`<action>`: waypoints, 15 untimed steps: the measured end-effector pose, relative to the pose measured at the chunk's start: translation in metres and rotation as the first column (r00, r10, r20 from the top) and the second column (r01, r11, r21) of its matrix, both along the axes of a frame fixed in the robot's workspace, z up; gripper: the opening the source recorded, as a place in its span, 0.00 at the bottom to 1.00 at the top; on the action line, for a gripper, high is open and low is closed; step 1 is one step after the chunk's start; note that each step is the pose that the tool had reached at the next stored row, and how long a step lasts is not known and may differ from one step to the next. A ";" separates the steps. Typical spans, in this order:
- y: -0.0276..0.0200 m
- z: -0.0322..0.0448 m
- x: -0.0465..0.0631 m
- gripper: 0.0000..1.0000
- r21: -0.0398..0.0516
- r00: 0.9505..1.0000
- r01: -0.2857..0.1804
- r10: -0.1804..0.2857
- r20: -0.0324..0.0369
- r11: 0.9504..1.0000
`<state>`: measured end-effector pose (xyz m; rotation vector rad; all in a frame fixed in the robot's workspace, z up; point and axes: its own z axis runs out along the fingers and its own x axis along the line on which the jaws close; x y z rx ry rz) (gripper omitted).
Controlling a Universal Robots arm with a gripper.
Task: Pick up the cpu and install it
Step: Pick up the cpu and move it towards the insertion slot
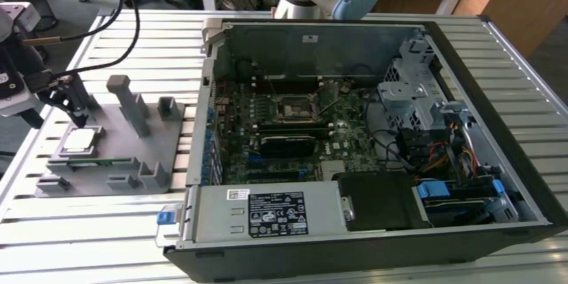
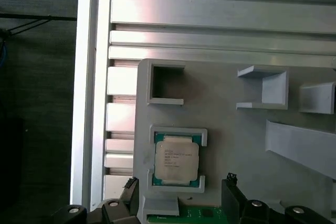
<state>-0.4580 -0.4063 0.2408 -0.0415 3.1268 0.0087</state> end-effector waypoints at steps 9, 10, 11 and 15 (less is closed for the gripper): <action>0.0002 -0.0135 0.000 0.72 0.002 1.000 0.000 0.000 0.000 1.000; 0.0006 -0.0143 0.000 0.72 0.002 1.000 0.000 0.000 0.000 1.000; 0.0014 -0.0150 0.000 0.72 0.002 1.000 0.000 0.000 0.000 1.000; 0.0043 -0.0181 0.000 0.72 0.001 1.000 0.003 -0.003 0.000 1.000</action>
